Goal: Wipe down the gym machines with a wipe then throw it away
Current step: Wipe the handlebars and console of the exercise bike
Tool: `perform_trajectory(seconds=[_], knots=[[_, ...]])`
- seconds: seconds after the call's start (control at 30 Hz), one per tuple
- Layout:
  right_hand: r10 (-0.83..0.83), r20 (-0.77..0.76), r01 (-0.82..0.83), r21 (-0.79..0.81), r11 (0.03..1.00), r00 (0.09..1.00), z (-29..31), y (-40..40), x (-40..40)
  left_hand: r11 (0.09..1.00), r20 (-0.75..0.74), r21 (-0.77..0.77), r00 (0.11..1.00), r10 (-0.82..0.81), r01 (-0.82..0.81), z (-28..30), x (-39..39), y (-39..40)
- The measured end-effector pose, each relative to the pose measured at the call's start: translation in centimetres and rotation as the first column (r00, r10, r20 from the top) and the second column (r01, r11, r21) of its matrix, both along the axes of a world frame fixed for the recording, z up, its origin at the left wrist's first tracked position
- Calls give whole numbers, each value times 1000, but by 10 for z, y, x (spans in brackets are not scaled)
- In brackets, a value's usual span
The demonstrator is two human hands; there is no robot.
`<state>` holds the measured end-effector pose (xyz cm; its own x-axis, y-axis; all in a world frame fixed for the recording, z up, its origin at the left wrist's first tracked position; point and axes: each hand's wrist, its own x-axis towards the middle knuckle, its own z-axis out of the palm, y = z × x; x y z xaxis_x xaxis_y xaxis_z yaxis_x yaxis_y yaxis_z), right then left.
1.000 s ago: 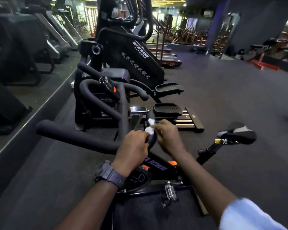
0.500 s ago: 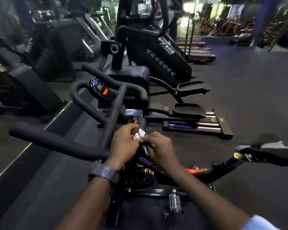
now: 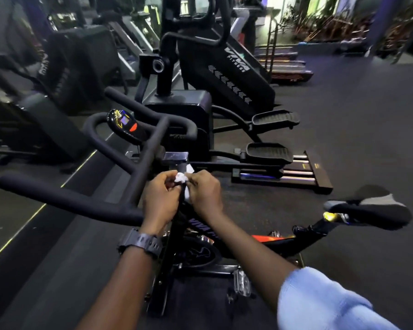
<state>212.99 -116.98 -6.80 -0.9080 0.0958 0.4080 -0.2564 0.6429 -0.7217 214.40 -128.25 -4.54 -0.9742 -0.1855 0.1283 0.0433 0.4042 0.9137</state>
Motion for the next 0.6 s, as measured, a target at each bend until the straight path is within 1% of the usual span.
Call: perform_trajectory(seconds=[0.07,0.13,0.17,0.2,0.27,0.4,0.47,0.6], knots=[[89,-2,-89,69,994,996,-3,-1,19,999,1,38,1000,15,-15,-5,-1,0],[196,-15,-193,121,974,980,1,6,35,993,-7,111,1000,28,-27,-11,-1,7],[203,-37,-196,142,970,979,5,13,37,989,-15,148,999,29,-26,-14,-1,13],[180,-58,-170,144,975,982,8,20,36,984,-28,179,999,30,-24,-14,2,21],[98,-85,-90,96,991,992,14,33,39,974,-57,225,998,4,9,-9,8,39],[5,-79,0,72,997,997,23,80,52,959,-111,256,989,-99,125,7,18,85],[-69,-87,73,41,996,994,28,111,60,955,-127,211,974,-186,210,11,18,108],[-261,-93,263,6,965,961,20,209,87,913,-131,112,916,-378,393,5,19,181]])
